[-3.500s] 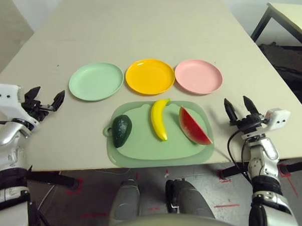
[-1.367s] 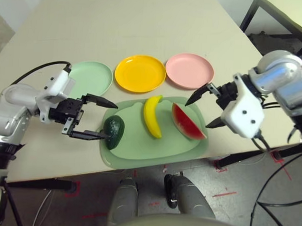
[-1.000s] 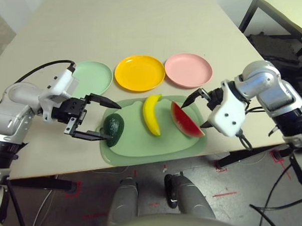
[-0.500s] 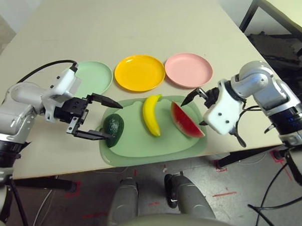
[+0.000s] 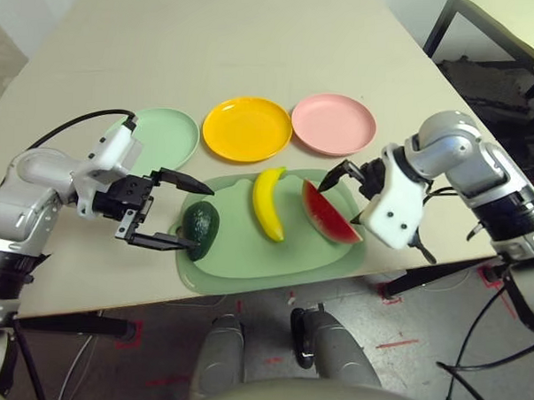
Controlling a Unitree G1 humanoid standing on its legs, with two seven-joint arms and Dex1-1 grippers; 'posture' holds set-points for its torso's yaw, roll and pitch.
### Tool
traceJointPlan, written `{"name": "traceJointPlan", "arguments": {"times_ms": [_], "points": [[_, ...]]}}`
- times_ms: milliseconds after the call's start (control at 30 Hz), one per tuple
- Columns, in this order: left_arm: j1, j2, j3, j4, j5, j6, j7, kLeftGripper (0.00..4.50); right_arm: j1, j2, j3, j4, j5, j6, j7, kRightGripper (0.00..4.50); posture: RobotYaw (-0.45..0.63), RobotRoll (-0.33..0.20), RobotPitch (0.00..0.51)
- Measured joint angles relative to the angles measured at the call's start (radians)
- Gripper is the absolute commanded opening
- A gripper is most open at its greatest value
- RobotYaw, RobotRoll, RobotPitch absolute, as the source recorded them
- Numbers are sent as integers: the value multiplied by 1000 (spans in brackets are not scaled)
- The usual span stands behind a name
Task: Place the fruits into color-matched plates.
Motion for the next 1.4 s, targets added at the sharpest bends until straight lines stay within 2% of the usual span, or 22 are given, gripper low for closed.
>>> {"name": "traceJointPlan", "arguments": {"times_ms": [233,433,633,967,1400], "points": [[-22,-23,0,0,1,5,0,4453,-26,34,33,54,-47,-37,-17,4500,-22,0,170],[-24,-28,0,0,7,7,0,4453,3,19,45,55,-50,-32,-9,4500,-17,0,176],[-24,-28,9,0,11,7,0,4453,61,-6,54,8,-41,19,15,4500,-15,0,176],[-24,-28,9,0,13,7,0,4453,62,12,54,-12,-85,151,-22,4500,-20,0,177],[-41,-29,10,16,16,3,0,4453,91,23,53,-54,-90,311,-34,4500,-21,0,175]]}}
